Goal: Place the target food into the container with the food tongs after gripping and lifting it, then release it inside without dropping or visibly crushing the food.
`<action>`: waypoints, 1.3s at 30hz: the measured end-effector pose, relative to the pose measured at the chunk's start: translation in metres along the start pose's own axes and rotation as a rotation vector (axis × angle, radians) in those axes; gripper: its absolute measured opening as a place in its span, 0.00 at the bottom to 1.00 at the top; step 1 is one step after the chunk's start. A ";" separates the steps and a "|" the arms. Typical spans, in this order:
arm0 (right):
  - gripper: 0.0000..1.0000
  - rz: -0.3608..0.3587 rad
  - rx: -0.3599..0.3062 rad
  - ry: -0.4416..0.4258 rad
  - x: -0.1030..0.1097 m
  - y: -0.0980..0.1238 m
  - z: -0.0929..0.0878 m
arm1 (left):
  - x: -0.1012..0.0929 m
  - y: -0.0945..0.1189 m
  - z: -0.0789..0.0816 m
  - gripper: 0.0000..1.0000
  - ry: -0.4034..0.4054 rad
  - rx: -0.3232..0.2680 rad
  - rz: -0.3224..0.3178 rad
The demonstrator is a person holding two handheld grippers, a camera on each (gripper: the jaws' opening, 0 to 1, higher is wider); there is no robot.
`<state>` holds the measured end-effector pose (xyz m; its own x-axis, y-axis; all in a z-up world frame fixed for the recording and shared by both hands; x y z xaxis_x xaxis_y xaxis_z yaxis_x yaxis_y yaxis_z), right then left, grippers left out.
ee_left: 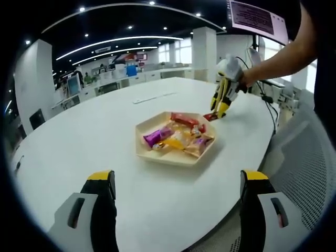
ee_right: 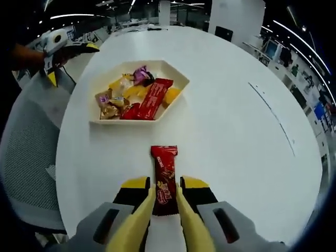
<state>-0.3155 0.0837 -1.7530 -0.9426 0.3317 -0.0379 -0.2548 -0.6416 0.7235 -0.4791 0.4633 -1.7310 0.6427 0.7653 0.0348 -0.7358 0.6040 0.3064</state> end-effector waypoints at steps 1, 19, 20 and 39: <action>0.21 -0.001 0.002 -0.005 0.000 0.000 0.000 | 0.000 0.000 0.000 0.95 -0.001 0.001 -0.001; 0.22 -0.049 -0.047 -0.077 -0.015 0.033 0.028 | 0.002 0.002 0.004 0.97 -0.023 -0.034 0.025; 0.22 -0.049 -0.048 -0.076 -0.016 0.035 0.029 | 0.002 0.002 0.004 0.97 -0.020 -0.036 0.025; 0.23 -0.058 -0.054 -0.085 -0.033 0.069 0.070 | 0.002 0.005 0.011 0.99 0.071 -0.106 0.007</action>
Point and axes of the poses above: the point that each gripper's makers call its tool centre point, and the gripper's own axes: y roughly backward along the fingers, x roughly to its left, z roughly out of its top, the point moved 10 cm from there along y, roughly backward along the fingers, and after that the axes turned 11 degrees about -x, right-handed, at the moved point
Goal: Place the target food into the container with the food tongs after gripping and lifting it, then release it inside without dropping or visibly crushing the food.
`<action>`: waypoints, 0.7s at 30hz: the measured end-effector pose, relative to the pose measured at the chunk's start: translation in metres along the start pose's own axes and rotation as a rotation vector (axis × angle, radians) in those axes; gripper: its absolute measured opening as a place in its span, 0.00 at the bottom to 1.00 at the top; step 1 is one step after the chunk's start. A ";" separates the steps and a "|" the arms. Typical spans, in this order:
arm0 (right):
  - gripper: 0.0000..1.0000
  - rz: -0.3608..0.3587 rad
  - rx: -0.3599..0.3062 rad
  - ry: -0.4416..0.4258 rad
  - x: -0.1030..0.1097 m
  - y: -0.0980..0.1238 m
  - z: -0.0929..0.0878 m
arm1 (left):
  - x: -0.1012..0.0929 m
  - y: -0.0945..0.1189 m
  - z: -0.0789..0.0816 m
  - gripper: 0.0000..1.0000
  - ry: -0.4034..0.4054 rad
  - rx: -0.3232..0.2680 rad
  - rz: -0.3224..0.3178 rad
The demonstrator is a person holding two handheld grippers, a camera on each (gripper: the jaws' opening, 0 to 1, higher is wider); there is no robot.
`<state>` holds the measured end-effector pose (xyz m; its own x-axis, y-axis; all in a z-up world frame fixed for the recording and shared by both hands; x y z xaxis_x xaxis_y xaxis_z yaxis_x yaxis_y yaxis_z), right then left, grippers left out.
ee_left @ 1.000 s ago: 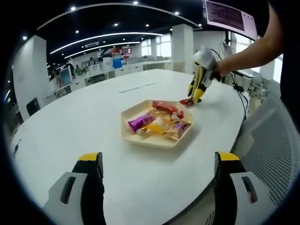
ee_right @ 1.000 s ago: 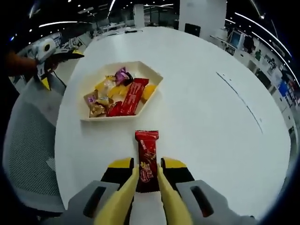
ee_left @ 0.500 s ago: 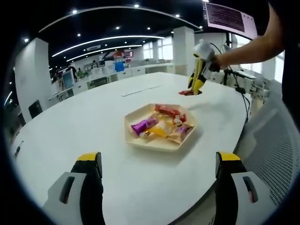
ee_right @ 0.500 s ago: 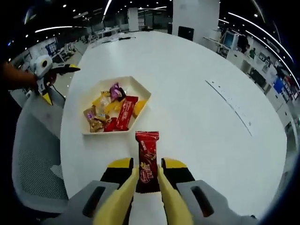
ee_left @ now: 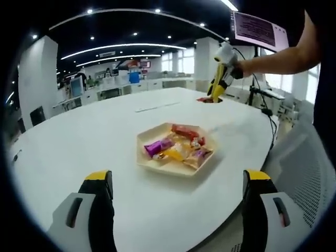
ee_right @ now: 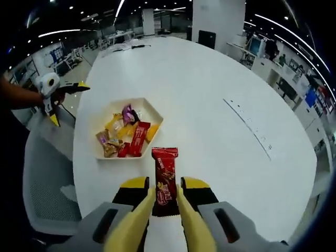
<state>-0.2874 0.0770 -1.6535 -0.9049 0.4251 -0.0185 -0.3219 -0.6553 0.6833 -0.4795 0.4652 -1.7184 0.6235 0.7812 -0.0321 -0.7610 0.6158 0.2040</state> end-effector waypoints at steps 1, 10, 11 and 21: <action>0.23 0.002 -0.001 0.000 0.000 0.000 0.001 | 0.000 0.000 0.001 0.99 0.010 -0.011 -0.003; 0.22 0.009 -0.016 -0.012 0.004 0.000 0.010 | -0.001 0.000 0.001 0.99 -0.003 -0.015 -0.005; 0.22 0.005 -0.018 -0.008 0.005 -0.001 0.011 | -0.001 0.000 0.001 0.99 -0.008 -0.015 -0.004; 0.22 0.028 -0.056 0.019 0.021 -0.018 0.036 | -0.002 -0.001 -0.001 0.99 -0.018 -0.004 -0.011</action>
Point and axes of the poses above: the point that each gripper's makers call its tool centre point, and the gripper's own axes: y roughly backward along the fingers, x roughly to its left, z roughly out of its top, the point moved 10 cm from there along y, roughly backward along the fingers, and after that the axes turned 11 degrees about -x, right-handed, at the moved point
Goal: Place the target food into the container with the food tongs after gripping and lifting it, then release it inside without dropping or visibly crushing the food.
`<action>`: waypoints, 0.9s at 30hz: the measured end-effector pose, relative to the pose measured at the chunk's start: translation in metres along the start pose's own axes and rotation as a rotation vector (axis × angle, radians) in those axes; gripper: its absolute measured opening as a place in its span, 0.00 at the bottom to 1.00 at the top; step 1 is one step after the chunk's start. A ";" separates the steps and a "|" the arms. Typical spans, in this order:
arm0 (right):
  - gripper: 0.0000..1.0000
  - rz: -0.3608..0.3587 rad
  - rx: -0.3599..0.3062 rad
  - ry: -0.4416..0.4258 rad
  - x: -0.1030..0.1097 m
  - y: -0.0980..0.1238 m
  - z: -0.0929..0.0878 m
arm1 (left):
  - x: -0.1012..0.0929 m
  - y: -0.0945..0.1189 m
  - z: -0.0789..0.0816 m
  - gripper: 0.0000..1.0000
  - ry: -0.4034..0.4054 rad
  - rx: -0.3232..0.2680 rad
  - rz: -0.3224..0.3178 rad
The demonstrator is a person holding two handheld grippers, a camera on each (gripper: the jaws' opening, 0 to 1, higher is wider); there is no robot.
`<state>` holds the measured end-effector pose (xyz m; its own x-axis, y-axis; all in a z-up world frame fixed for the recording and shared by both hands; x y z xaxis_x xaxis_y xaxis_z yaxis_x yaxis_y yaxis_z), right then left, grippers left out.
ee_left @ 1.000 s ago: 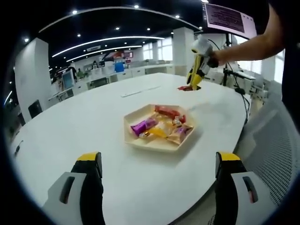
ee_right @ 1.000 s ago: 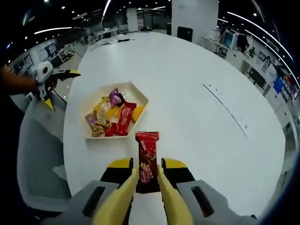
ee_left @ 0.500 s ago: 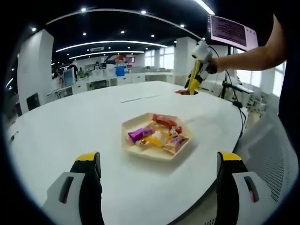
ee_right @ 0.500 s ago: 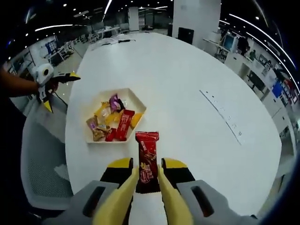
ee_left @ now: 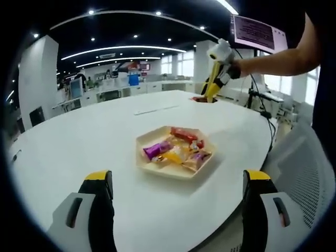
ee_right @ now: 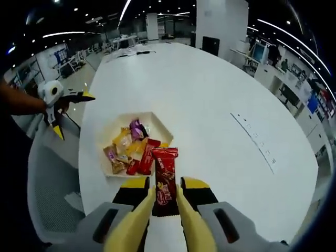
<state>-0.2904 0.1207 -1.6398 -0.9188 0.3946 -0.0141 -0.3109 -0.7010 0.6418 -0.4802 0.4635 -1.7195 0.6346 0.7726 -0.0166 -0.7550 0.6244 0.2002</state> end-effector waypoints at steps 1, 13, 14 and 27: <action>0.22 0.005 0.000 -0.001 0.001 -0.002 0.002 | 0.000 0.000 0.000 0.99 0.001 -0.001 -0.001; 0.23 0.058 -0.024 0.037 0.020 -0.033 0.030 | 0.000 0.000 0.000 0.99 -0.002 -0.001 0.002; 0.22 0.061 -0.025 0.042 0.021 -0.035 0.032 | 0.000 0.000 0.000 0.99 0.000 0.000 0.000; 0.23 0.119 -0.056 0.067 0.050 -0.063 0.061 | -0.001 -0.001 0.000 0.99 -0.006 0.007 -0.012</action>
Point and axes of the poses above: the point that each gripper's makers call its tool centre point, and the gripper's own axes: y roughly backward along the fingers, x roughly to its left, z roughly out of its top, the point moved 10 cm from there along y, roughly backward along the fingers, and after that the axes turned 11 degrees about -x, right-handed, at the moved point
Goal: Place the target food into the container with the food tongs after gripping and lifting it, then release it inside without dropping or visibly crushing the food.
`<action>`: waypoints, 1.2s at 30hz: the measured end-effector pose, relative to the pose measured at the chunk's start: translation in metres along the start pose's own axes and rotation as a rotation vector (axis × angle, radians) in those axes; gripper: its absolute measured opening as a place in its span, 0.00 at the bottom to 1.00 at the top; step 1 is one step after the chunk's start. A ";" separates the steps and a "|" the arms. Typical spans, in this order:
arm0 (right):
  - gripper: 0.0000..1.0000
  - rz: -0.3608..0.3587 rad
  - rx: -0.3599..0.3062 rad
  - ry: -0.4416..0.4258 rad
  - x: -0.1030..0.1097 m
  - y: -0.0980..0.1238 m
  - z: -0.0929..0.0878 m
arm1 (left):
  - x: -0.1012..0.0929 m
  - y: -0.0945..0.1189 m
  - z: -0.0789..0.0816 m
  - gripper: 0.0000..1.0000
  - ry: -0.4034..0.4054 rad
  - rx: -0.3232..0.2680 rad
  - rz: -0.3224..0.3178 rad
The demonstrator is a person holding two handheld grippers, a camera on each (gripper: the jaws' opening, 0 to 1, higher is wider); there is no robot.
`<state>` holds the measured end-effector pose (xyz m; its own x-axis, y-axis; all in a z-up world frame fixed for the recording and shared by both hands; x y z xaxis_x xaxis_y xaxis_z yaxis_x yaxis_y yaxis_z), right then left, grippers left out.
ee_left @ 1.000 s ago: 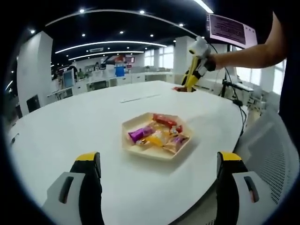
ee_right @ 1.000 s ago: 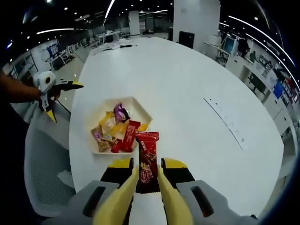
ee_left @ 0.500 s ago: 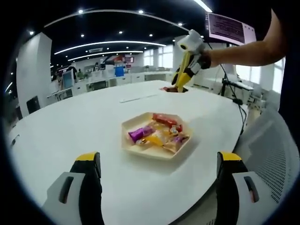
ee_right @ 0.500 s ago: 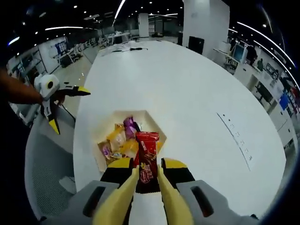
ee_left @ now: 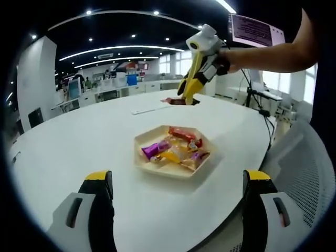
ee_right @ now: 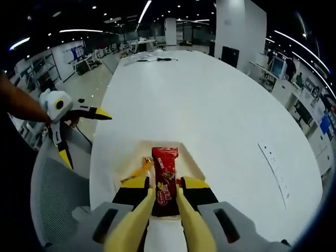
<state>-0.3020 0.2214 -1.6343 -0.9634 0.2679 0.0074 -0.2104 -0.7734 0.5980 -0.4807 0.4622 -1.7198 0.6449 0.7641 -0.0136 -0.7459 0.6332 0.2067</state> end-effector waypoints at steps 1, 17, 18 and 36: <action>0.23 0.004 -0.002 0.005 0.002 -0.002 0.002 | 0.000 0.000 0.000 0.99 -0.001 0.000 0.000; 0.23 0.062 0.003 0.044 0.031 -0.024 0.018 | 0.002 0.001 -0.001 0.98 -0.002 0.000 0.015; 0.23 0.060 0.004 0.044 0.031 -0.024 0.018 | 0.002 0.001 -0.001 0.98 -0.001 0.003 0.017; 0.28 0.058 -0.057 0.061 0.031 -0.021 0.013 | 0.002 0.001 -0.001 0.98 -0.002 0.008 0.021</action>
<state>-0.3257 0.2534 -1.6357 -0.9822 0.1875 -0.0089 -0.1612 -0.8185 0.5514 -0.4802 0.4646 -1.7204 0.6296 0.7769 -0.0077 -0.7577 0.6162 0.2149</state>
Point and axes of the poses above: the point that each gripper's makers call its tool centre point, and the gripper's own axes: y roughly backward along the fingers, x roughly to its left, z roughly out of its top, the point moved 10 cm from there along y, roughly backward along the fingers, and after that the axes turned 11 degrees about -x, right-handed, at the moved point
